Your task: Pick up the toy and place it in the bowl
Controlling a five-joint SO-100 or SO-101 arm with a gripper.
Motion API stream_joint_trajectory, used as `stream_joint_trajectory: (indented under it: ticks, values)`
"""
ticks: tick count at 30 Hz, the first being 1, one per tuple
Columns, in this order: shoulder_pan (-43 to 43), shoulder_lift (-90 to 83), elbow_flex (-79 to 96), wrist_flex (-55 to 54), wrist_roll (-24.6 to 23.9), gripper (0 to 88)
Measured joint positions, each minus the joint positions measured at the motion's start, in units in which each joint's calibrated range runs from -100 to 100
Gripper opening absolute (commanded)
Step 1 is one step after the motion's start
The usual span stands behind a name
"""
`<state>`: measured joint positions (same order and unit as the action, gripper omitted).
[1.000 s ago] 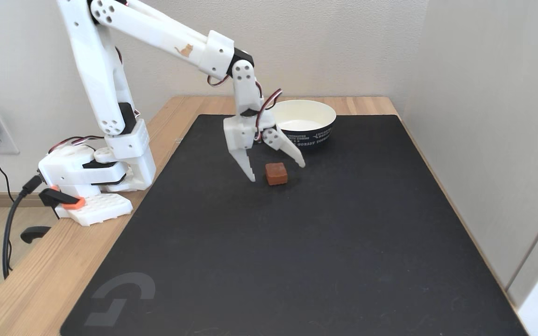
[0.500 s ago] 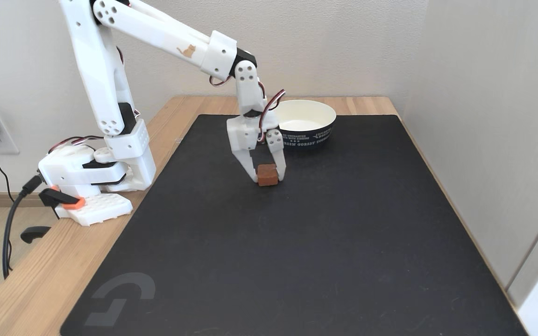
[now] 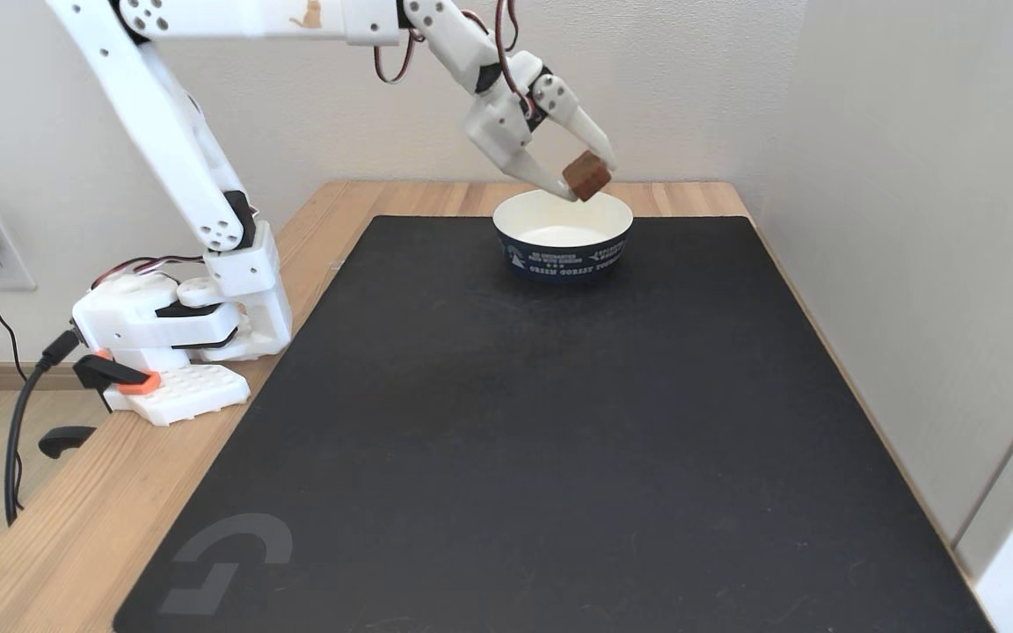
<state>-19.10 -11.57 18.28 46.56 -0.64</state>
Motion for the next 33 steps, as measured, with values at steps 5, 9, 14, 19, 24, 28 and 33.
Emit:
stream_joint_trajectory:
  ticks: [5,9,14,19,24,28,33]
  values:
    - [-8.8,-3.0,9.9,-16.8,-7.5,2.2]
    - [-14.5,-3.2,23.1,-36.3,-11.4,2.2]
    - [-15.3,-3.4,30.8,-41.2,-12.1,14.4]
    - [-15.7,-3.3,34.4,-40.1,-12.1,27.0]
    - [-15.9,-3.3,34.4,-37.3,-12.1,24.8]
    - [-14.6,-5.8,34.5,-37.0,-12.1,13.8]
    - [-9.2,-16.7,36.6,-35.0,-12.1,2.6]
